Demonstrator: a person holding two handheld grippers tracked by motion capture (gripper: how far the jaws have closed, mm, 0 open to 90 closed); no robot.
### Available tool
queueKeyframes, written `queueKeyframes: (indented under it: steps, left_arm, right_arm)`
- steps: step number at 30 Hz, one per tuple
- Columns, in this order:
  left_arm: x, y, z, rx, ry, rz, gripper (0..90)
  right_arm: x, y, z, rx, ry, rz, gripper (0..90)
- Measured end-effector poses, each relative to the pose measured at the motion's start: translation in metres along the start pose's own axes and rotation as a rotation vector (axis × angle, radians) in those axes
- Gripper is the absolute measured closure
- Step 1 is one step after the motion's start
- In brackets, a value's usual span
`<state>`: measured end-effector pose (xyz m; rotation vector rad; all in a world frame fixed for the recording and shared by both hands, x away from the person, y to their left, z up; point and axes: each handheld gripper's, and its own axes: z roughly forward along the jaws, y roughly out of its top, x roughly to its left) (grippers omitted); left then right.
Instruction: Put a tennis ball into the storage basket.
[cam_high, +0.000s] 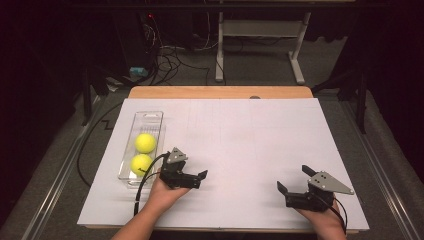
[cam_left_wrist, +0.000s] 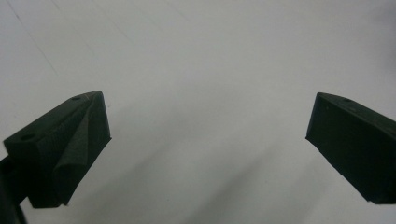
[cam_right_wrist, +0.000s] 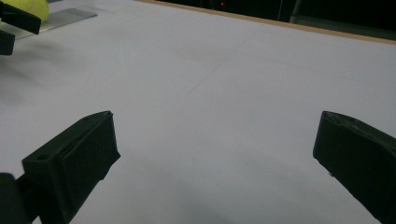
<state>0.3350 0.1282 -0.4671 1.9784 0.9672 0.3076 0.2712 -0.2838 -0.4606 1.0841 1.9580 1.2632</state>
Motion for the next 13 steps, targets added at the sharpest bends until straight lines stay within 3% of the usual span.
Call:
queueKeyframes:
  steps: [4, 6, 10, 13]
  left_arm:
    - [0.0, -0.006, -0.012, -0.111, -0.02, 0.002, 0.8]
    - [-0.001, -0.009, -0.014, -0.136, -0.032, 0.012, 0.8]
    - [0.0, -0.009, -0.016, -0.168, -0.047, 0.0, 0.5]
    - [0.0, -0.01, -0.015, -0.16, -0.049, 0.012, 0.4]
  right_arm:
    - [0.0, 0.001, -0.004, -0.017, -0.008, 0.017, 0.0]
    - [-0.001, 0.001, -0.007, -0.025, -0.013, 0.029, 0.0]
    - [-0.004, 0.0, -0.009, -0.031, -0.027, 0.051, 0.0]
    - [-0.006, 0.0, -0.008, -0.031, -0.035, 0.058, 0.0]
